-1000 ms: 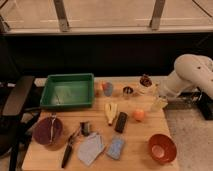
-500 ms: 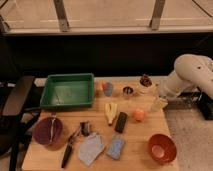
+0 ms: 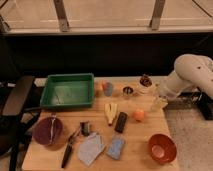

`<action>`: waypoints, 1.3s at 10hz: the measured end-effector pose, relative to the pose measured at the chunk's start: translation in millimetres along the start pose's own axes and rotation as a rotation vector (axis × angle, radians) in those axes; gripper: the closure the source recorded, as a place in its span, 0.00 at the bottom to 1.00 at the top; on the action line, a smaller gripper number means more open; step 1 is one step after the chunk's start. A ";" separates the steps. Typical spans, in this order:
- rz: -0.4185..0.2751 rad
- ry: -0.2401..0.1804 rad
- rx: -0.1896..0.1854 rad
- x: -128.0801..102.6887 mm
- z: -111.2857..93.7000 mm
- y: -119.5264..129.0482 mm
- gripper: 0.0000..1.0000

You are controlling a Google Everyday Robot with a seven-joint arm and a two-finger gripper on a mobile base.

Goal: Wipe red bowl with towel

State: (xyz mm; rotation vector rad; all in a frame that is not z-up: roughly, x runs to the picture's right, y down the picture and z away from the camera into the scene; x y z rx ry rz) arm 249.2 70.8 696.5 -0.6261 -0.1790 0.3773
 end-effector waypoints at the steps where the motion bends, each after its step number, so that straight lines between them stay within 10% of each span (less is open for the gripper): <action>1: 0.000 0.000 0.000 0.0 0.0 0.0 0.40; 6: -0.040 0.020 0.006 -7.2 -2.6 -3.5 0.40; 13: -0.390 0.077 -0.066 -131.2 48.6 34.3 0.40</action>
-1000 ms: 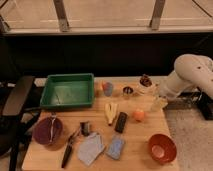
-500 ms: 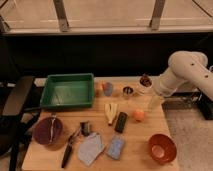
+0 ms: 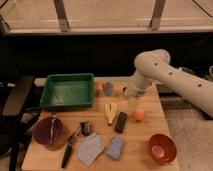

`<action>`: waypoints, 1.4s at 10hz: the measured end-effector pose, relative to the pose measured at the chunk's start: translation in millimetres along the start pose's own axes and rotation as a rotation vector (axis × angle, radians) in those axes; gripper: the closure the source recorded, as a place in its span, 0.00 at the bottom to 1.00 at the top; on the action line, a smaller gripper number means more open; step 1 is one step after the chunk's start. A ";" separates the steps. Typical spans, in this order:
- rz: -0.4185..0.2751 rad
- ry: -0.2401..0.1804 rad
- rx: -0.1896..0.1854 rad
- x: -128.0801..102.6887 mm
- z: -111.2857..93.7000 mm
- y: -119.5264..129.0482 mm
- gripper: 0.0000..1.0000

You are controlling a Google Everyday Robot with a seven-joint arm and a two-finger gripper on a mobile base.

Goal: Wipe red bowl with towel

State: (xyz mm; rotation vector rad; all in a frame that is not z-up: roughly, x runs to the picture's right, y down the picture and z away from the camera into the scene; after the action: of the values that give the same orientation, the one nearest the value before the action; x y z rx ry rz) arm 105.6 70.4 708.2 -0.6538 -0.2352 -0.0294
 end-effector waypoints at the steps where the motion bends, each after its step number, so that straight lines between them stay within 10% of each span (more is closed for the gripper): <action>1: -0.057 -0.001 -0.015 -29.3 14.1 2.4 0.40; 3: -0.140 -0.026 -0.060 -73.0 37.3 11.7 0.40; 8: -0.146 -0.021 -0.063 -72.7 38.2 12.8 0.40; 14: -0.384 0.018 -0.105 -97.7 84.3 75.9 0.40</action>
State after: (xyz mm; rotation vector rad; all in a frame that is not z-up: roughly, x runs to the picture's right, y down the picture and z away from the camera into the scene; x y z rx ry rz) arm 0.8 177.3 705.4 -0.7048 -0.3406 -0.4186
